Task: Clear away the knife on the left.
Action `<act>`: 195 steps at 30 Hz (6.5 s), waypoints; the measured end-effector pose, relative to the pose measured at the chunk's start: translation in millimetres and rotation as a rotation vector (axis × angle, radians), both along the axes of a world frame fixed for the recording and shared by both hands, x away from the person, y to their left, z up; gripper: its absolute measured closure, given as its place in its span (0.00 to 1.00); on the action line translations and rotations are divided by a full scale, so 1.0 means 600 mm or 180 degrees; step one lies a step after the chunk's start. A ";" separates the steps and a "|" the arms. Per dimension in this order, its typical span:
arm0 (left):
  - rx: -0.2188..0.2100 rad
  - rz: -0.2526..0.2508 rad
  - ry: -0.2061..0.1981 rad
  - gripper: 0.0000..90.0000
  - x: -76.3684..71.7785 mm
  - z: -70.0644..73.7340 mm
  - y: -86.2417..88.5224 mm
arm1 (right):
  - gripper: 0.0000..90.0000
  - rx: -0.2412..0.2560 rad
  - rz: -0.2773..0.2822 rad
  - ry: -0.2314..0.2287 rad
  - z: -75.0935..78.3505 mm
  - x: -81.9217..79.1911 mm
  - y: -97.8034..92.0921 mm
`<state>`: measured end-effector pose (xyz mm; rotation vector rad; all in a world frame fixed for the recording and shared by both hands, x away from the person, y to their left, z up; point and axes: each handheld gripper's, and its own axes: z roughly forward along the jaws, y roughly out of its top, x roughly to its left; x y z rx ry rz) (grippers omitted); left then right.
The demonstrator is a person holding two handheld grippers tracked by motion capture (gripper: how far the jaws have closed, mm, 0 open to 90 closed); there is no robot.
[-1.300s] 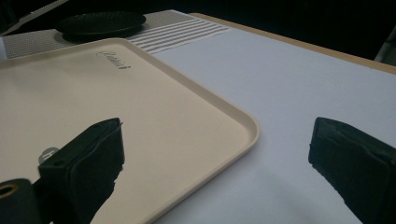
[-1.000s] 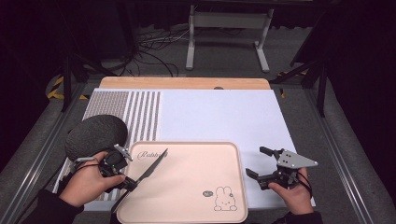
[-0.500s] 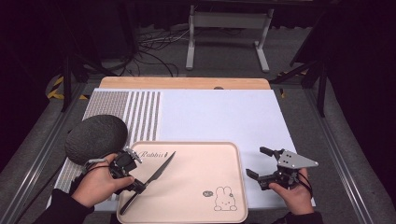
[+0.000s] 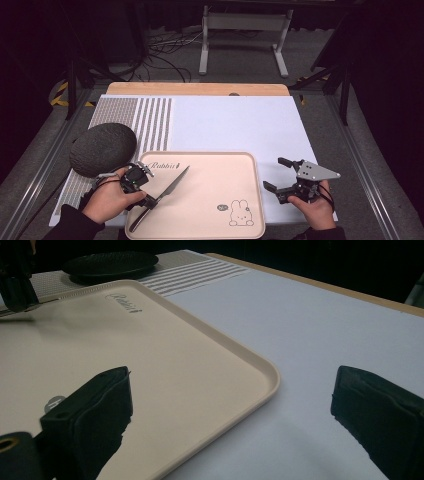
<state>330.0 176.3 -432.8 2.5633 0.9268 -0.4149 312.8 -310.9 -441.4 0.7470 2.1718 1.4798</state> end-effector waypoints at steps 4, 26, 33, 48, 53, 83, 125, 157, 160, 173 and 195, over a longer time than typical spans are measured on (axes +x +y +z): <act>0.0027 0.0013 0.0019 0.89 0.002 -0.004 0.000 | 0.05 0.0005 -0.0002 0.0003 0.000 0.000 0.000; 0.0127 0.0087 0.0031 0.89 0.003 -0.019 -0.006 | 0.04 0.0008 0.0024 0.0022 0.000 0.000 -0.001; 0.0109 0.0097 0.0032 0.89 0.004 -0.019 -0.005 | 0.04 0.0017 0.0038 0.0040 -0.001 0.000 0.000; 0.0154 -0.0147 -0.0635 0.24 -0.005 0.004 -0.019 | 0.04 0.0012 0.0049 0.0054 -0.001 0.001 0.000; 0.0016 -0.0445 -0.0944 0.25 -0.010 0.008 -0.029 | 0.04 0.0013 0.0049 0.0048 -0.001 0.001 0.000; -0.0019 -0.1275 -0.1023 1.00 -0.012 -0.015 -0.059 | 0.04 0.0011 0.0083 0.0073 -0.003 0.002 0.002; 0.0043 -0.0929 -0.1071 1.00 0.003 -0.022 -0.006 | 0.04 -0.0014 0.0090 0.0099 -0.005 0.002 0.004; 0.0094 -0.0755 -0.1026 1.00 0.007 -0.022 0.034 | 0.04 -0.0053 0.0103 0.0138 -0.009 0.003 0.006; 0.0093 -0.0730 -0.1007 1.00 0.006 -0.022 0.037 | 0.04 -0.0057 0.0105 0.0141 -0.009 0.004 0.006; 0.0088 -0.0680 -0.0988 1.00 0.006 -0.023 0.044 | 0.04 -0.0042 0.0113 0.0151 -0.010 0.004 0.007; -0.0002 -0.0641 -0.1013 0.96 0.007 -0.016 0.045 | 0.04 -0.0061 0.0114 0.0172 -0.011 0.004 0.007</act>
